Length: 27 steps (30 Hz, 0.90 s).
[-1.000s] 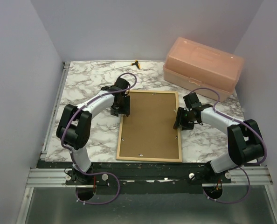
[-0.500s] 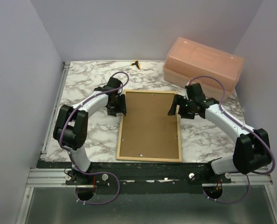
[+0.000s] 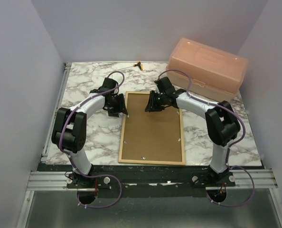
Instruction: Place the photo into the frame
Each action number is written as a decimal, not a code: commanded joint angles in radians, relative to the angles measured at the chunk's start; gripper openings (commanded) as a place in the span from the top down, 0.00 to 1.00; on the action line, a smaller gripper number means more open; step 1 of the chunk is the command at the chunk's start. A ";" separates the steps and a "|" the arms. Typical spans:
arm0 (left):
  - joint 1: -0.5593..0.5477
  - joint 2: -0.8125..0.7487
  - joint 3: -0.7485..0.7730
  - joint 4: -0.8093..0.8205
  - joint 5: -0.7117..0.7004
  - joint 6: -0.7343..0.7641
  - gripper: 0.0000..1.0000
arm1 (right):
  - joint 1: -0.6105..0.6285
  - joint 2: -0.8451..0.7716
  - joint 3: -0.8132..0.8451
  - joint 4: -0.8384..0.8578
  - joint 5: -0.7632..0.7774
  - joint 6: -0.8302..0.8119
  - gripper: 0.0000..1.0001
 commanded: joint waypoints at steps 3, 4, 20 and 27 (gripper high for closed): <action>-0.001 0.007 0.016 0.002 0.001 0.004 0.48 | 0.015 0.123 0.093 0.119 -0.072 0.054 0.74; -0.001 0.008 0.021 -0.001 -0.002 0.002 0.48 | 0.016 0.136 0.097 0.132 -0.078 0.058 0.75; -0.134 0.122 0.140 -0.125 -0.219 -0.043 0.46 | 0.015 0.206 -0.011 0.346 -0.240 0.094 0.81; -0.170 0.159 0.138 -0.156 -0.317 -0.058 0.48 | 0.015 0.247 -0.026 0.409 -0.281 0.120 0.82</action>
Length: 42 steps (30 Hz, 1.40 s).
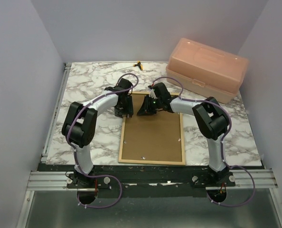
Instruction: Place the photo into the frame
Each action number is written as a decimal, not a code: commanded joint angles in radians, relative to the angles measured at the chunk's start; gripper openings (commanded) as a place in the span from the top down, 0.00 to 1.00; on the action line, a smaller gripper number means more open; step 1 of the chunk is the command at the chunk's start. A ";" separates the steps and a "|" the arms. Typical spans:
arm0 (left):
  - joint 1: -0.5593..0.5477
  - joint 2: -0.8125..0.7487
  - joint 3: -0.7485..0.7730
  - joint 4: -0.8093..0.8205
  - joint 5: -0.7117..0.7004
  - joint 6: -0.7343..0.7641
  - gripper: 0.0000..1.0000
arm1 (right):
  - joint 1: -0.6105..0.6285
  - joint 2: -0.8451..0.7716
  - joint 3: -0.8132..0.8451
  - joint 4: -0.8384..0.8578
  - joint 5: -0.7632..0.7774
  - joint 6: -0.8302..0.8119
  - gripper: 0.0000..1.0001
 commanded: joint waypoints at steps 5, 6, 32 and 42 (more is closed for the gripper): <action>-0.026 0.058 -0.001 -0.067 -0.188 -0.013 0.48 | 0.005 0.038 -0.019 0.073 -0.045 0.024 0.83; -0.026 0.064 0.002 -0.065 -0.196 -0.010 0.48 | 0.005 0.041 -0.018 0.072 -0.042 0.024 0.83; -0.013 0.073 0.052 -0.006 -0.103 0.035 0.46 | 0.072 0.045 0.049 0.045 -0.026 0.013 0.86; 0.098 -0.114 -0.137 0.159 0.101 -0.019 0.44 | 0.124 0.128 0.182 -0.017 0.034 0.001 0.88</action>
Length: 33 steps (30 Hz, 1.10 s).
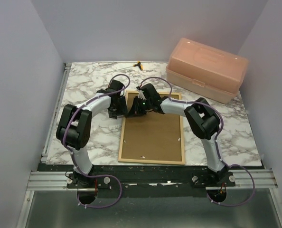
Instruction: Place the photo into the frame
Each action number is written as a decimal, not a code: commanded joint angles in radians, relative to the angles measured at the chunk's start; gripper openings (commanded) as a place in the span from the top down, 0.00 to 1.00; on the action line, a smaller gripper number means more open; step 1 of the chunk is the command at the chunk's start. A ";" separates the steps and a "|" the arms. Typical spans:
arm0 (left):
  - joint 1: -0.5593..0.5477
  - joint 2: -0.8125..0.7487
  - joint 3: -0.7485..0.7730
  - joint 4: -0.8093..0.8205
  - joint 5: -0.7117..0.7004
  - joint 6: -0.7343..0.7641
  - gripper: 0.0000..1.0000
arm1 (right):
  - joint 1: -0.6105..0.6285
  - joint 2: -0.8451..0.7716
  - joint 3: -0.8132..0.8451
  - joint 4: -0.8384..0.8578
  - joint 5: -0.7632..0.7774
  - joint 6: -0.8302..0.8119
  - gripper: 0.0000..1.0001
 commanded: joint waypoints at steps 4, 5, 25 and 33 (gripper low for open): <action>0.061 -0.101 -0.062 0.121 0.160 -0.020 0.43 | 0.022 0.056 0.088 -0.069 0.092 -0.033 0.89; 0.063 -0.107 -0.065 0.126 0.165 -0.020 0.43 | 0.022 0.057 0.091 -0.072 0.095 -0.036 0.89; 0.073 -0.075 -0.012 0.025 0.060 -0.010 0.46 | 0.059 0.157 0.220 -0.248 0.208 -0.086 1.00; 0.077 -0.047 -0.001 0.008 0.052 -0.015 0.46 | 0.060 0.103 0.104 -0.174 0.208 -0.093 1.00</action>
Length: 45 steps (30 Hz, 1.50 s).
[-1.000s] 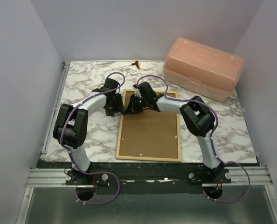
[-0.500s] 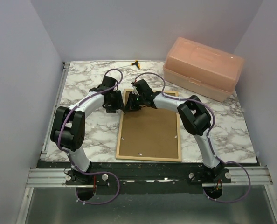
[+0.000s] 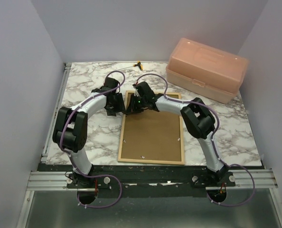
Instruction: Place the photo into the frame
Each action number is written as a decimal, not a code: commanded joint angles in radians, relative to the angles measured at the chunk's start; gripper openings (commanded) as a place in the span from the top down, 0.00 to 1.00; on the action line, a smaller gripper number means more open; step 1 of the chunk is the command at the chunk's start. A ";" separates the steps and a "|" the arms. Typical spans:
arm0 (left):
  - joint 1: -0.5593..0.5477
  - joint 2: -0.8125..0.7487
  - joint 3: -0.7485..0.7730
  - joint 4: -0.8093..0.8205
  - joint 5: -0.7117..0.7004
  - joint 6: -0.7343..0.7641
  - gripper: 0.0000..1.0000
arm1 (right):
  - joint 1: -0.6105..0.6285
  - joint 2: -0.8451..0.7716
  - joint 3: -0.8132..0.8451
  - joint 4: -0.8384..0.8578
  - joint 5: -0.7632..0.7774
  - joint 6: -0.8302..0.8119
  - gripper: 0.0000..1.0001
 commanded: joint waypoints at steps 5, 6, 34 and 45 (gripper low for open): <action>0.007 0.031 0.037 -0.040 -0.035 -0.015 0.47 | 0.023 -0.002 -0.135 0.022 0.017 -0.031 1.00; 0.007 0.034 0.041 -0.049 -0.037 -0.017 0.48 | 0.024 -0.009 -0.146 0.033 0.015 -0.030 1.00; -0.027 0.077 0.075 -0.093 0.021 -0.030 0.62 | 0.003 -0.196 -0.313 0.292 -0.080 0.022 0.89; -0.043 0.104 0.085 -0.102 0.015 -0.025 0.64 | -0.002 -0.136 -0.259 0.204 -0.020 0.006 0.91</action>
